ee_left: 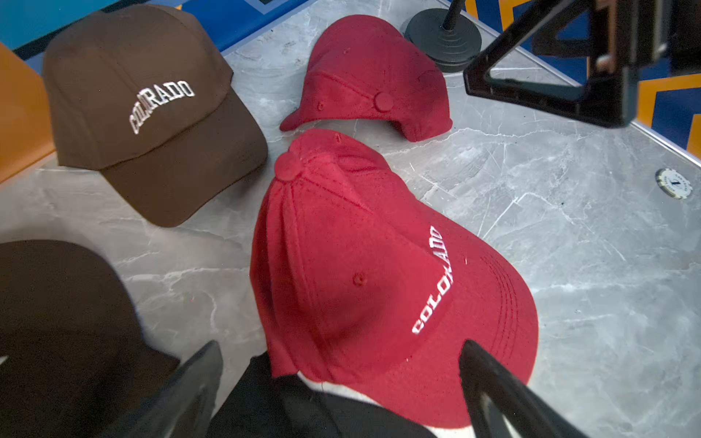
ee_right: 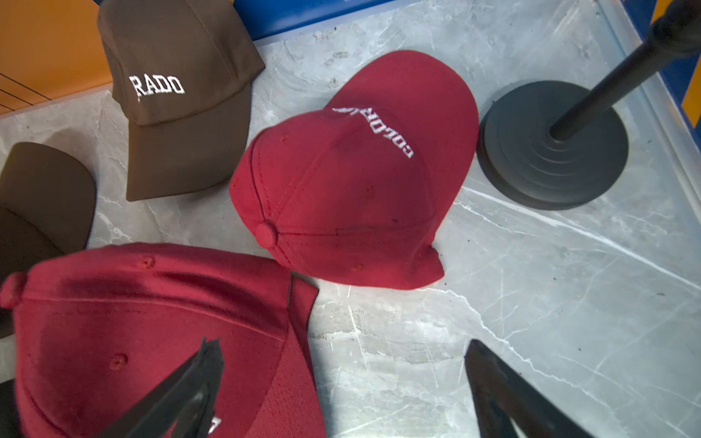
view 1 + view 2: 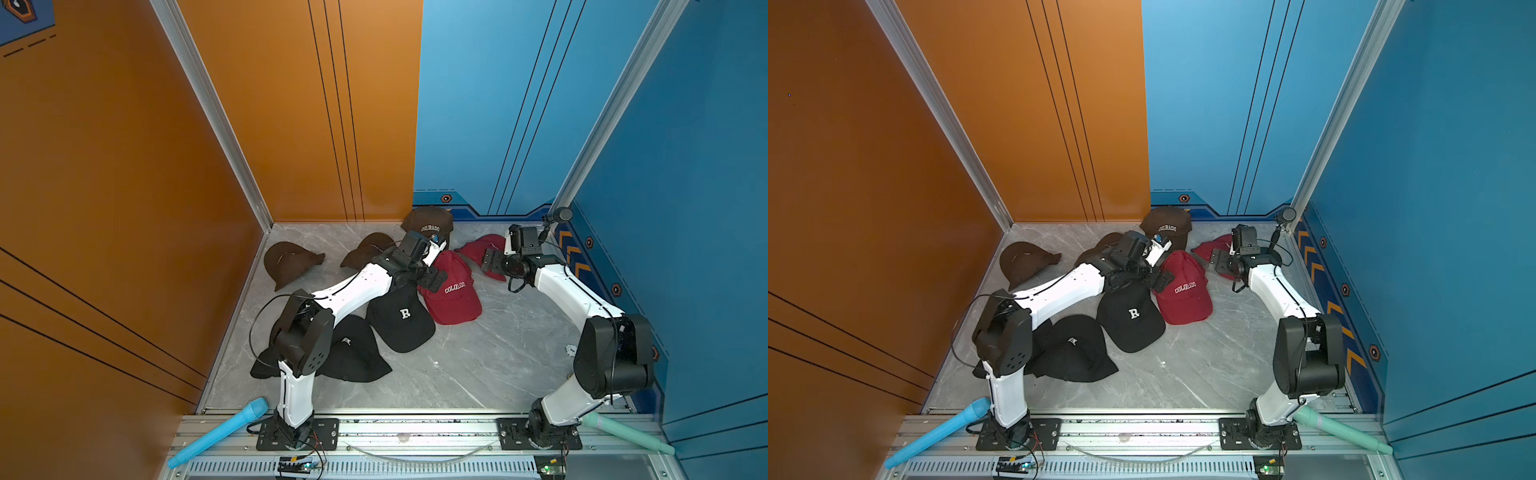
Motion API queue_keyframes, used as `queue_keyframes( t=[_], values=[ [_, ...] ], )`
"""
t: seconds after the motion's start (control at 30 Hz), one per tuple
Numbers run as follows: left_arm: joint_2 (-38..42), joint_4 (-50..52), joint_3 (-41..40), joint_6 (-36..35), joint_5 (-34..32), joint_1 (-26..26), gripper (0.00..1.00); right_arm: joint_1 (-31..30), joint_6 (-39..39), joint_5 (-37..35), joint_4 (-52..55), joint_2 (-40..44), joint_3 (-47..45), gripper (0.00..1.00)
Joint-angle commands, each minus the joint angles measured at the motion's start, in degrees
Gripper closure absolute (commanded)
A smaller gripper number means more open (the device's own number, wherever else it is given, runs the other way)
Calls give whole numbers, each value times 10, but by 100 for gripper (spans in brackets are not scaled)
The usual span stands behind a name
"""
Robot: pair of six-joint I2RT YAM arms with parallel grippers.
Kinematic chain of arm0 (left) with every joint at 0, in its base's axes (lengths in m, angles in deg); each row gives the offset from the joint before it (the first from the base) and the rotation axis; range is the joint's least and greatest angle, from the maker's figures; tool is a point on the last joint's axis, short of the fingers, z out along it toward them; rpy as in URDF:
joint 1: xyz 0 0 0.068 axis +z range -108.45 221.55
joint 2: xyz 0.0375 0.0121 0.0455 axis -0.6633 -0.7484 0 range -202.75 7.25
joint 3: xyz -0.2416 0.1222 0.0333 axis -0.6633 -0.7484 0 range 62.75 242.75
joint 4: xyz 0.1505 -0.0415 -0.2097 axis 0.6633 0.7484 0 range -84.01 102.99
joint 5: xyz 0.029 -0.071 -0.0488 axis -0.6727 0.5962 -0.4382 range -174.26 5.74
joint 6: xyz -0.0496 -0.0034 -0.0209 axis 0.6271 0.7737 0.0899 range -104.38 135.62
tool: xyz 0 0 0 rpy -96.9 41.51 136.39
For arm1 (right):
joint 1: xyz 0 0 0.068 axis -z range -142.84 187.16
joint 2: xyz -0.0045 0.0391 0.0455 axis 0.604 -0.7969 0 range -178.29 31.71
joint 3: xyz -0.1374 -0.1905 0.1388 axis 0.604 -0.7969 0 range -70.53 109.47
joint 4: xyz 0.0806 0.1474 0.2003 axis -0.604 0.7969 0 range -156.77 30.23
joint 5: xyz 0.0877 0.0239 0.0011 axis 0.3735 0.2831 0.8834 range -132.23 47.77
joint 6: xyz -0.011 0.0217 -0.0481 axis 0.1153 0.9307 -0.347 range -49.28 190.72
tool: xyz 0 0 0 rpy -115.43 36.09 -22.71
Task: Stack the baseball caps by color
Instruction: Place the baseball cap on the baseball cap, then pick up the baseball cap from the center of the board.
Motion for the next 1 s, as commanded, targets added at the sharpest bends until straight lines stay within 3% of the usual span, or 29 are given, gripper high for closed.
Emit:
queue_keyframes(
  t=[0.0,0.27,0.63,0.77,0.97],
  values=[
    [-29,22,47,-7,27,6,2,8,-14,19,3,-31,40,0],
    [-32,27,47,-6,27,6,2,9,-49,54,36,-105,118,0],
    [107,-36,-105,21,-18,-4,2,-54,-170,-79,47,-95,94,0],
    [143,-36,-140,24,-25,-4,2,-67,-200,-133,30,-118,92,0],
    [194,-37,-197,33,-33,-1,2,-75,-237,-160,26,-167,124,0]
  ],
)
